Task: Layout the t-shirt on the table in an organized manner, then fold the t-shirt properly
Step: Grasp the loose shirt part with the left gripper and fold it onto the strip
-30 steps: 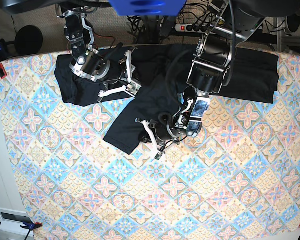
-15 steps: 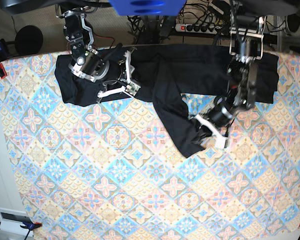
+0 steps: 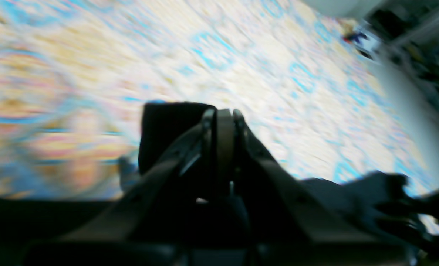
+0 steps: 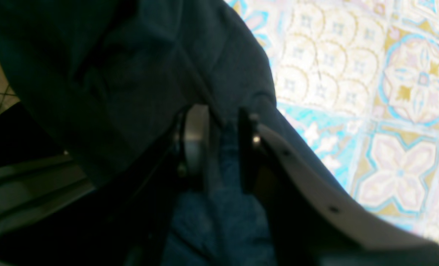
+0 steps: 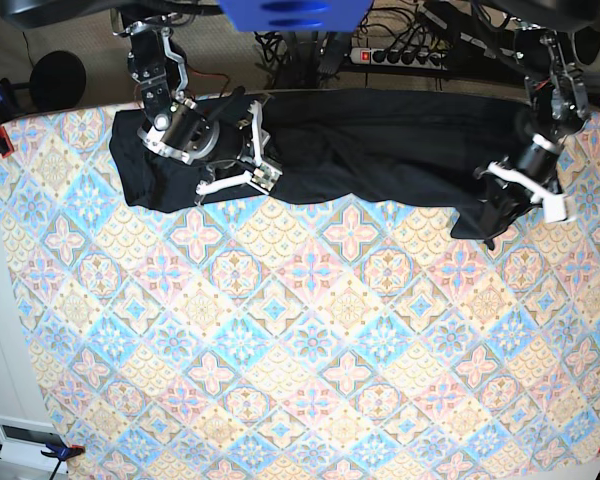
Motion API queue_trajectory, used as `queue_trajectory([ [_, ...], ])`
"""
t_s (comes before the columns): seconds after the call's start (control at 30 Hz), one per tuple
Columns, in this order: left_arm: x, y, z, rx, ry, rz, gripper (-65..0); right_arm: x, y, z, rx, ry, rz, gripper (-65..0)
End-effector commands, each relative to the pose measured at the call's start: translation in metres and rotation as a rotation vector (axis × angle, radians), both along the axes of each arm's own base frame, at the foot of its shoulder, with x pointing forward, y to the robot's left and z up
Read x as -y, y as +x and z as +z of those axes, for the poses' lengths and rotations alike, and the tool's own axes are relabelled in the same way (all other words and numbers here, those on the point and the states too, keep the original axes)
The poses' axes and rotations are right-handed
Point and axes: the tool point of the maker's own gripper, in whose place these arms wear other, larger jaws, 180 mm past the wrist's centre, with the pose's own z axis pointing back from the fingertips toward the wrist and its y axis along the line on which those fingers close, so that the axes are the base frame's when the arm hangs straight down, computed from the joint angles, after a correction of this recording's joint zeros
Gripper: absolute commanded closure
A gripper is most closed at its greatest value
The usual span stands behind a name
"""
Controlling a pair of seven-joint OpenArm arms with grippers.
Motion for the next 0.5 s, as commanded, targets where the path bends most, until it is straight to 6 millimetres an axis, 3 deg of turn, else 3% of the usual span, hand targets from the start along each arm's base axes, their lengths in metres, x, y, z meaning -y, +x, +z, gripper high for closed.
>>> queue_trajectory([
  [0.0, -0.011, -0.001, 0.015, 0.043, 0.018, 0.020, 0.0, -0.005, 0.005, 0.010, 0.030, 0.033, 0.007, -13.3],
  [0.2, -0.051, -0.025, 0.013, 0.007, 0.075, 0.121, 0.0, -0.007, 0.004, 0.010, 0.031, 0.034, 0.014, -13.3],
  [0.47, -0.062, -0.052, -0.015, -0.101, 0.096, 0.148, 0.0, -0.007, 0.004, 0.011, 0.032, 0.035, 0.015, -13.3],
])
